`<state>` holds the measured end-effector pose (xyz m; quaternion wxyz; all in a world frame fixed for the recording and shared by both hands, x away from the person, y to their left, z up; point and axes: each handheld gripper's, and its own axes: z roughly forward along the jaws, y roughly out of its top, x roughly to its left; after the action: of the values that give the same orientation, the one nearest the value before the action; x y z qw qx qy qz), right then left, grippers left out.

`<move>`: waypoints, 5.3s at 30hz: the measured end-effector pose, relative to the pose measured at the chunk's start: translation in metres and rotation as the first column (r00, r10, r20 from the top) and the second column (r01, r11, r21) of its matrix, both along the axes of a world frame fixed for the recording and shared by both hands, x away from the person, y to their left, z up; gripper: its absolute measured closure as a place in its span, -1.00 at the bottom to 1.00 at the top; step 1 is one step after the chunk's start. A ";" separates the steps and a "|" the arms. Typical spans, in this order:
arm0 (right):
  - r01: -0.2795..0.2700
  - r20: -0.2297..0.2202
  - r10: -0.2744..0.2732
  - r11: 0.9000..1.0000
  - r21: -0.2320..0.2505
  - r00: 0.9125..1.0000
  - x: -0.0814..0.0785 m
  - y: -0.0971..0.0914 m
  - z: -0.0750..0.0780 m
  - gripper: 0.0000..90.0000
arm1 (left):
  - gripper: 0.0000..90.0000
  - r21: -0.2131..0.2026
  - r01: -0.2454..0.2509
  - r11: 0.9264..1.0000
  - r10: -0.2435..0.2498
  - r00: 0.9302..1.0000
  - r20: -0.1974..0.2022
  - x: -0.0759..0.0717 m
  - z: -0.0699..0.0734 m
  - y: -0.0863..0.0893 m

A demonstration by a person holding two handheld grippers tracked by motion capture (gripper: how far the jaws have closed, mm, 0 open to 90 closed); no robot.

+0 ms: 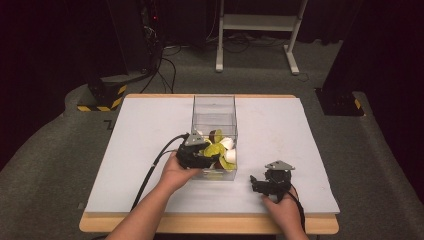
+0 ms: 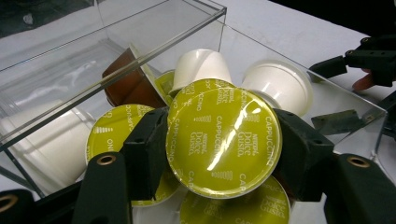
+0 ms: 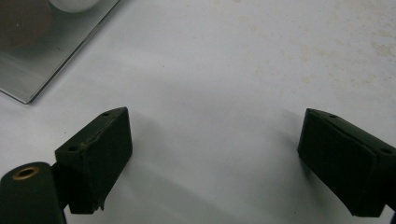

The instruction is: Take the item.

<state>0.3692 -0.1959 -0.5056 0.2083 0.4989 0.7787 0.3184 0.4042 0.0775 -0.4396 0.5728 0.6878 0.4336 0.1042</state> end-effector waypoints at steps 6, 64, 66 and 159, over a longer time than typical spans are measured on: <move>-0.002 0.001 0.002 1.000 -0.001 1.000 0.000 0.000 0.000 -0.78 | -0.11 -0.032 -0.009 0.999 0.010 1.000 0.014 -0.005 0.004 0.005; -0.001 0.001 0.001 1.000 -0.002 1.000 0.000 0.000 0.000 -0.79 | -0.11 -0.071 -0.220 0.973 0.225 0.972 0.066 -0.010 0.014 0.122; -0.001 0.001 0.001 1.000 -0.002 1.000 0.000 0.000 0.000 -0.79 | -0.11 -0.067 -0.222 0.973 0.227 0.972 0.066 -0.010 0.013 0.124; -0.002 0.001 0.002 1.000 -0.001 1.000 0.000 0.000 0.000 -0.78 | -0.40 0.038 -0.369 0.929 0.370 0.929 -0.012 0.023 -0.041 0.154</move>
<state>0.3693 -0.1960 -0.5057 0.2089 0.4979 0.7791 0.3185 0.4272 0.2314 -0.4801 0.5267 0.6048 0.5588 0.2109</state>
